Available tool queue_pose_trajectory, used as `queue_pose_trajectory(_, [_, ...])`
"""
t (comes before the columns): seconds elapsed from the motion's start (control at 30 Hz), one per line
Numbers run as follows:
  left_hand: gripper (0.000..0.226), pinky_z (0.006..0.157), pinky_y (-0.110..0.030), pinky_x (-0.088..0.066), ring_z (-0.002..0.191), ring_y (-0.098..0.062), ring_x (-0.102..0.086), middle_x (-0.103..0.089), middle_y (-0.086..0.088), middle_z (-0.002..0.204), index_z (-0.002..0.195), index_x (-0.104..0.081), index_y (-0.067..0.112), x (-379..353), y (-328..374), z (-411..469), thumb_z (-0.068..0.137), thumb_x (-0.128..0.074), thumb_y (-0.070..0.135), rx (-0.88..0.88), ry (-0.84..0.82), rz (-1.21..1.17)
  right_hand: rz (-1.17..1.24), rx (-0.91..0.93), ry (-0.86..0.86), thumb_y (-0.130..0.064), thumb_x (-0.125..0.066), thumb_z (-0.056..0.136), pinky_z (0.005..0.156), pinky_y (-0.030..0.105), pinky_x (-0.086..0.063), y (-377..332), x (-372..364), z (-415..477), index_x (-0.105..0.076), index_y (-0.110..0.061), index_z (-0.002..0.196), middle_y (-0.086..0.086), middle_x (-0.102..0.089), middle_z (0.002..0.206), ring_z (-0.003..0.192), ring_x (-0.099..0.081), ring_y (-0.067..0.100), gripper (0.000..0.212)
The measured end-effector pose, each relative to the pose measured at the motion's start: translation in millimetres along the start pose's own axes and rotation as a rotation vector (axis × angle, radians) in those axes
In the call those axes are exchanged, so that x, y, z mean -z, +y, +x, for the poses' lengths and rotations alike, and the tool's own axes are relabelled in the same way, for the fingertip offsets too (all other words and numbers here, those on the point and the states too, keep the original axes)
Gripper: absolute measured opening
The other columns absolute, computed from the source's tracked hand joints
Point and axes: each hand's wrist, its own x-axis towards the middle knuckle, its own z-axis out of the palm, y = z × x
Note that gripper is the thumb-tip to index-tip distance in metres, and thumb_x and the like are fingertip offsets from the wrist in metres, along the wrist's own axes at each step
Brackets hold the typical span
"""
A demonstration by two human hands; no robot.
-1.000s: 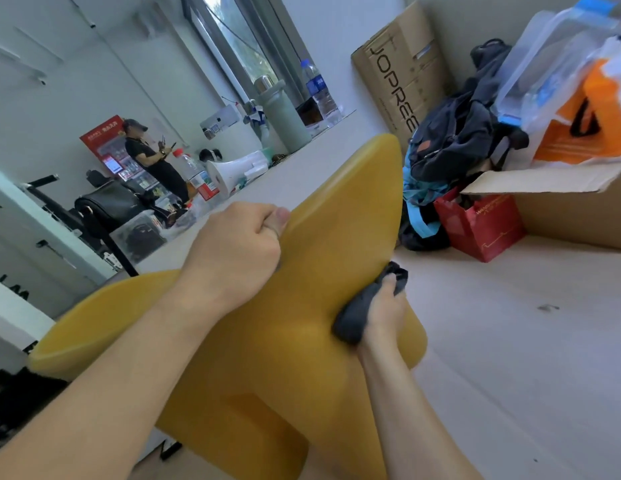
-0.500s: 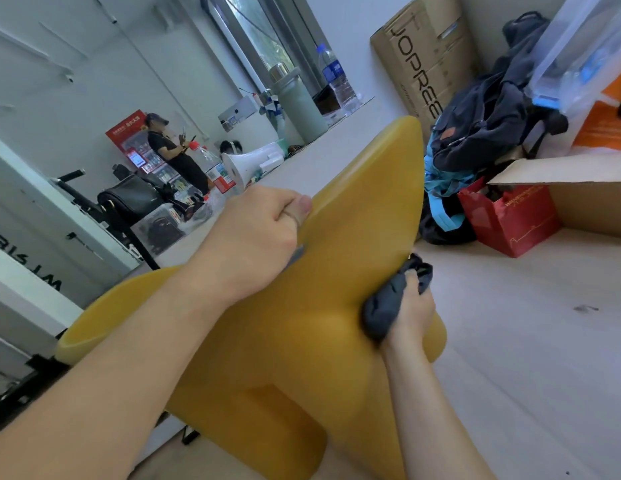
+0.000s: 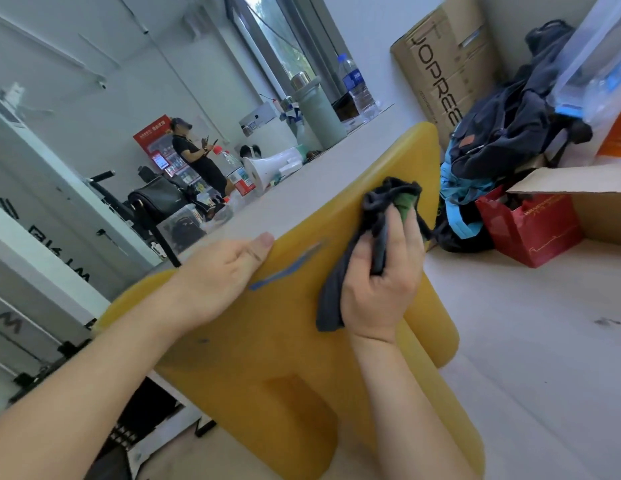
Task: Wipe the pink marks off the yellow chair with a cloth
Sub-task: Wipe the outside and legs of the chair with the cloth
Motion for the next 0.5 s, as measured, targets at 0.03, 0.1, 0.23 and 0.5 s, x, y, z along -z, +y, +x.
queue_pose_trajectory(0.03, [0.075,0.067,-0.038,-0.045,0.064,-0.03,-0.056,-0.054,-0.017,0.066,0.078,-0.056,0.001,-4.0,5.0,-2.0,0.09,-0.019,0.064,-0.03,0.052,0.018,0.041,-0.091,0.005,-0.022,-0.05,0.092,0.108,0.042,-0.039,0.8,0.2,3.7,-0.055,-0.005,0.131,0.019,-0.052,0.137,0.129,-0.046,0.021,0.042])
queue_pose_trajectory(0.1, [0.058,0.056,-0.035,-0.033,0.053,-0.021,-0.042,-0.04,-0.003,0.054,0.065,-0.043,0.009,-9.7,19.0,-2.5,0.093,-0.02,0.054,-0.081,0.123,0.05,0.118,-0.279,0.007,-0.027,-0.047,0.093,0.109,0.03,-0.036,4.3,2.5,14.7,-0.055,-0.009,0.132,0.008,-0.053,0.139,0.13,-0.046,0.014,0.044])
queue_pose_trajectory(0.23, [0.054,0.057,-0.036,-0.034,0.052,-0.021,-0.041,-0.039,0.0,0.051,0.059,-0.036,0.015,-11.1,20.2,-6.0,0.094,-0.018,0.051,-0.108,0.201,0.123,0.224,-0.91,-0.064,-0.026,-0.048,0.097,0.09,0.031,-0.046,48.3,4.6,38.1,-0.065,-0.02,0.105,-0.003,-0.066,0.1,0.112,-0.06,0.024,0.02])
queue_pose_trajectory(0.5, [0.039,0.074,-0.041,-0.046,0.082,-0.035,-0.059,-0.065,-0.015,0.08,0.067,-0.054,0.012,-17.0,7.4,39.2,0.093,-0.039,0.037,-0.048,0.253,-0.019,0.156,-0.063,-0.303,-0.028,-0.049,0.088,0.111,0.037,-0.033,-62.9,-44.9,-26.9,-0.062,-0.019,0.128,0.002,-0.055,0.139,0.134,-0.045,0.02,0.043])
